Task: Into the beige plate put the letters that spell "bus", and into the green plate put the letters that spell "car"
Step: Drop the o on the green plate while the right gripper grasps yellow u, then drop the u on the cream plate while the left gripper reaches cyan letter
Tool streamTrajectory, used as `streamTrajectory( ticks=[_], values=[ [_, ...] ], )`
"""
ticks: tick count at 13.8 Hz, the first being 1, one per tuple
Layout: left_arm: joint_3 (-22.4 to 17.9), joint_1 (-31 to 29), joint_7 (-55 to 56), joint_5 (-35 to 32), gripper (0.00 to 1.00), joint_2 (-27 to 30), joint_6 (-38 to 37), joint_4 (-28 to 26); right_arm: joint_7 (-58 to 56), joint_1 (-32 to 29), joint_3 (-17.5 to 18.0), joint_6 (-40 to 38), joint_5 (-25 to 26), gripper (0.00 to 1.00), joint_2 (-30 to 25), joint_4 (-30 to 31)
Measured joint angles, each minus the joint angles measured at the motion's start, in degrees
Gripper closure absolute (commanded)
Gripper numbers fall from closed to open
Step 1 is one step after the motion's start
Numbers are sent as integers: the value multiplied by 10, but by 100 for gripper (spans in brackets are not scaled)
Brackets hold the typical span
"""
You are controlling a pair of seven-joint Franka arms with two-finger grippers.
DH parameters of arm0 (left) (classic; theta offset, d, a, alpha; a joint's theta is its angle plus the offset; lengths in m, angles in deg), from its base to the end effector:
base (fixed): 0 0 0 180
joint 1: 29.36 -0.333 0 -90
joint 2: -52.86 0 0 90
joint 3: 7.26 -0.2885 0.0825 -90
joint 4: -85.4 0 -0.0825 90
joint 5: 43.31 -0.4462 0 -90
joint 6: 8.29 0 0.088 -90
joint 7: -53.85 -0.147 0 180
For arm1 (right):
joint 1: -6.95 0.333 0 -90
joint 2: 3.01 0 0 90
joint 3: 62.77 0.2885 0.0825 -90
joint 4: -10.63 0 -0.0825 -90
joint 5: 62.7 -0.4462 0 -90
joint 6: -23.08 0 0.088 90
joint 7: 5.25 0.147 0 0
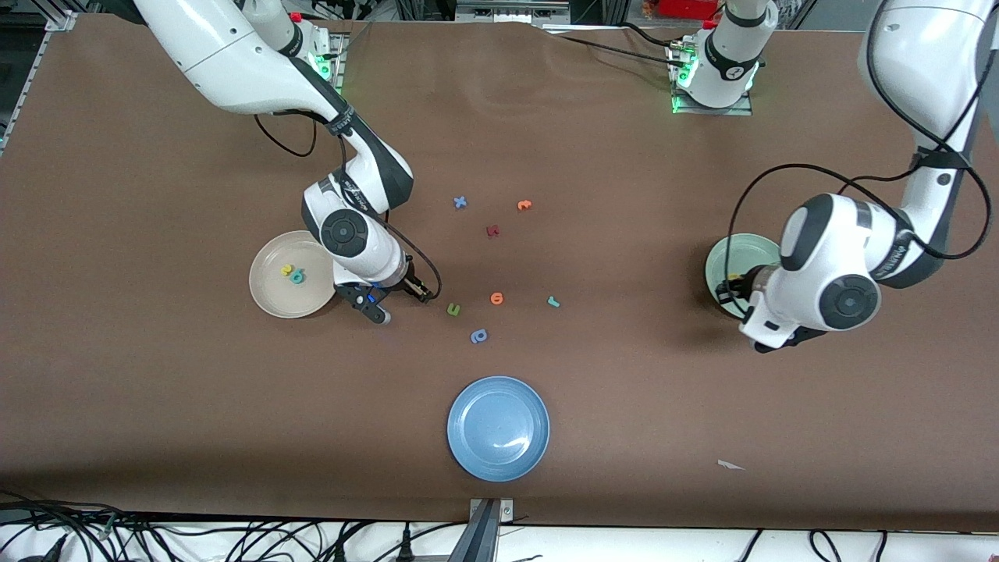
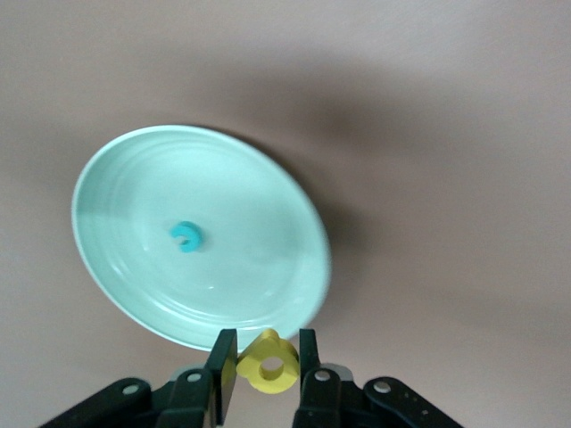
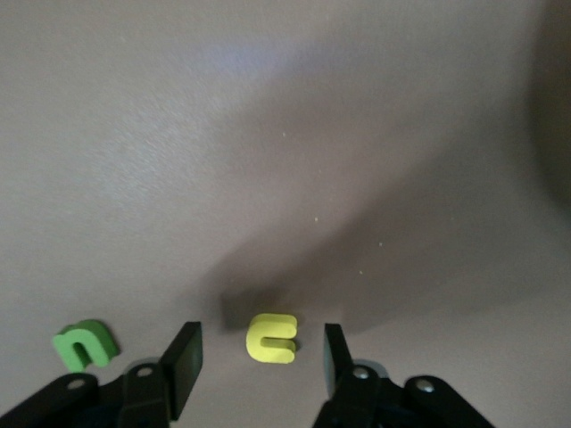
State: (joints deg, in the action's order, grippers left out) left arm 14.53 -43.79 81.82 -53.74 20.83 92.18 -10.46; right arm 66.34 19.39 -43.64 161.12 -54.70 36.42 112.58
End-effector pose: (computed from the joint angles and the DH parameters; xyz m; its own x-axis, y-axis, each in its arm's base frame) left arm 0.6405 -0.0561 0.1750 0.8700 0.2976 -0.3932 0.2576 -0.9542 -0.1521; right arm 0.5779 0.3559 0.0780 0.7840 -0.6098 -0.1163 -0.6161 -0.7873 -0.0251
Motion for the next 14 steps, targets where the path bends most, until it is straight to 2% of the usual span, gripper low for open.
streamTrajectory(
  ticks=[3,5,6,7,8,9,10,12,14],
  values=[
    [0,-42,-69,-5,94,0,9,-36,6,7,-1,0,1,46,11,0],
    [0,-58,-89,-9,92,0,49,-66,10,11,-2,0,2,50,11,0],
    [0,-61,-93,-9,87,0,67,-81,11,11,-2,0,2,50,11,0],
    [0,-62,-94,-9,78,0,78,-92,11,11,-2,0,2,50,11,-1],
    [1,-62,-94,-9,55,0,82,-99,11,12,-2,0,4,50,11,-1],
    [3,-62,-94,-9,25,0,84,-101,11,12,-3,0,10,50,11,-1],
    [3,-62,-94,-9,0,0,84,-102,12,12,-3,0,17,52,11,-2],
    [4,-62,-94,-9,0,1,85,-102,12,12,-4,0,24,58,11,-2],
    [5,-62,-94,-9,0,4,85,-100,12,12,-5,1,25,74,11,-4]
  ],
)
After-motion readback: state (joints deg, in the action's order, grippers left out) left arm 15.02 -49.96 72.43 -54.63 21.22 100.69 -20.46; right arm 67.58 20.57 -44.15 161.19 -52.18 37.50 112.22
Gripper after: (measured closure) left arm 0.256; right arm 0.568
